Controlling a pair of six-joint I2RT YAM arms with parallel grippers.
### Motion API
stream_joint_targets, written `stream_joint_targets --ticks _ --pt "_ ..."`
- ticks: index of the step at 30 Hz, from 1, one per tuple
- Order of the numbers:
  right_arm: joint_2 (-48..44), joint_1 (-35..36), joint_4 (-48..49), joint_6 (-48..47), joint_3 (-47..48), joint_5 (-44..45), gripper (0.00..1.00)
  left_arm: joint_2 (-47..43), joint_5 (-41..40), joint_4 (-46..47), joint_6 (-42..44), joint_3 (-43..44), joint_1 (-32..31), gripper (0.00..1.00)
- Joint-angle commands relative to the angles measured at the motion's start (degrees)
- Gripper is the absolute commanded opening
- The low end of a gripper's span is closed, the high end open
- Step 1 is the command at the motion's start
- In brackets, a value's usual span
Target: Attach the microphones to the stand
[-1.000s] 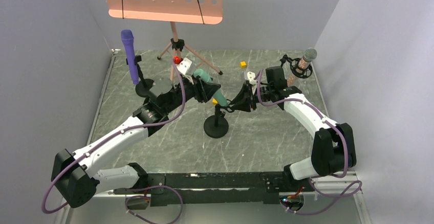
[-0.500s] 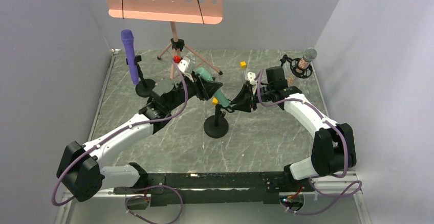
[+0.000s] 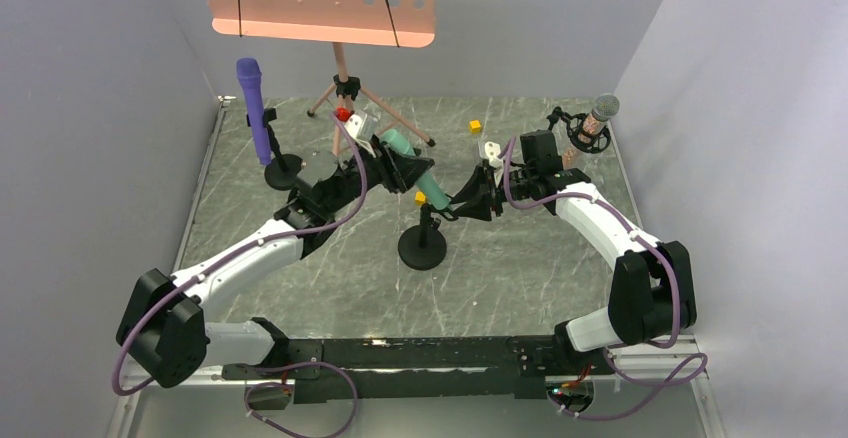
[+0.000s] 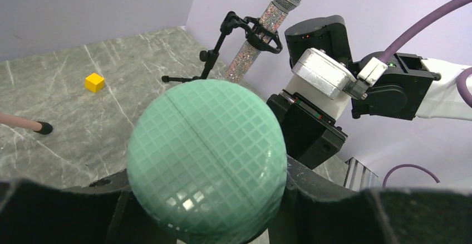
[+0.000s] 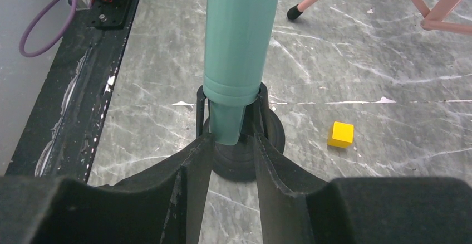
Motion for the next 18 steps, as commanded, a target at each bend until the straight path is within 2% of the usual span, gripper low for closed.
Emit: stream_joint_targets --ticks 1,8,18 --pt "-0.4 0.6 -1.8 -2.3 -0.2 -1.7 0.45 2.4 3.4 -2.2 1.5 -1.7 0.0 0.00" --pt "-0.2 0.6 -1.8 -2.3 -0.2 -1.7 0.46 2.5 7.3 3.8 5.4 -4.8 0.0 0.00" --pt "0.3 0.6 -2.3 -2.7 0.0 -1.8 0.47 2.3 9.1 1.0 12.9 -3.9 0.1 0.00"
